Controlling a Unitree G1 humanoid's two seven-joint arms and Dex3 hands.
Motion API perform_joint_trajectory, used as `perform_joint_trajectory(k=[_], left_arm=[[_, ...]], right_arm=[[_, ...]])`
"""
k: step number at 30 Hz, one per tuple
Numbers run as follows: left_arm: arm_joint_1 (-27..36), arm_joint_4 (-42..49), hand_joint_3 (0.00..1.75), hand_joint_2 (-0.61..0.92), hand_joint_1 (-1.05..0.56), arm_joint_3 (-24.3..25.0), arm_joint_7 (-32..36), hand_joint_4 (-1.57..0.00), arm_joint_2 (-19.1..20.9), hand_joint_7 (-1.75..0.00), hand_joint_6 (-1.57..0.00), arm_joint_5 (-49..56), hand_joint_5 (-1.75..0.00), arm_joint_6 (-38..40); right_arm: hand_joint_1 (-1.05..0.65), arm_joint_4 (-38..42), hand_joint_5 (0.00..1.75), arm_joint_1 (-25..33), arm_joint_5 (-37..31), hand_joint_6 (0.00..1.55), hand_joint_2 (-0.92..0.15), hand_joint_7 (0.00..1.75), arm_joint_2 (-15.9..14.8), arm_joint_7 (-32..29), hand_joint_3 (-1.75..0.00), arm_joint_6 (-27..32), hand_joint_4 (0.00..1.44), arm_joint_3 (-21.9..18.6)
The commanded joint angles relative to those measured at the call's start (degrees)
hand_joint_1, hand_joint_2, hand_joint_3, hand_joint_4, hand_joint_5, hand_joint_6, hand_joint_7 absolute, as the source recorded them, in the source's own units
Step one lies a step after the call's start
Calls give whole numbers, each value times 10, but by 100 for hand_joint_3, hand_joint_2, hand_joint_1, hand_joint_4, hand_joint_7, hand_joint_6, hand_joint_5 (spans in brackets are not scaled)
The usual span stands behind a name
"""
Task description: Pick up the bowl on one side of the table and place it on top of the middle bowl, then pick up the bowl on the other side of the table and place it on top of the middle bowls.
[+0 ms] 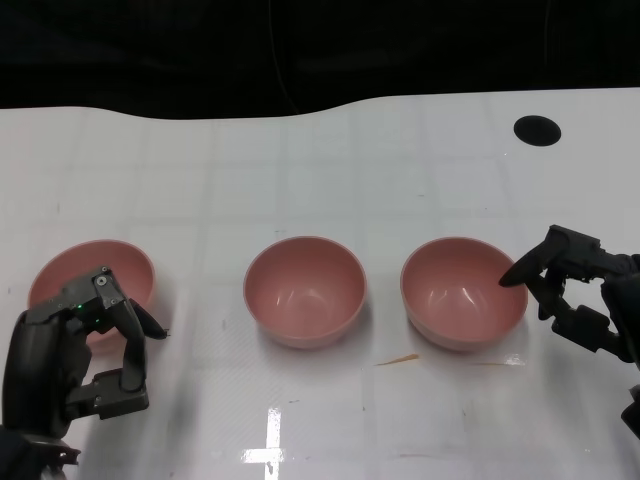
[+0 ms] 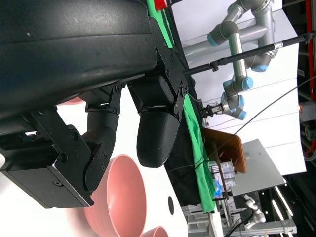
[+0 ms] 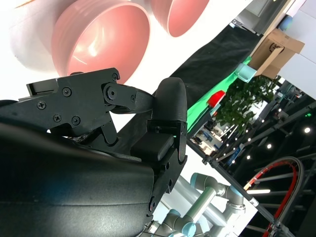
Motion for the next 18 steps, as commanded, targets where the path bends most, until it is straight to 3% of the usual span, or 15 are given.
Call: perform_joint_trajectory(k=[1, 18], left_arm=[[1, -6, 153, 47, 14, 5, 7, -101, 10, -170, -87, -2, -175, 2], [13, -30, 153, 48, 12, -6, -3, -97, 13, -170, -85, -6, -175, 32]], right_arm=[[-46, 1, 168, 9, 3, 73, -92, 139, -7, -14, -45, -11, 75, -6], [-44, -12, 167, 24, -14, 73, -92, 140, -24, -27, -46, -11, 77, -3]])
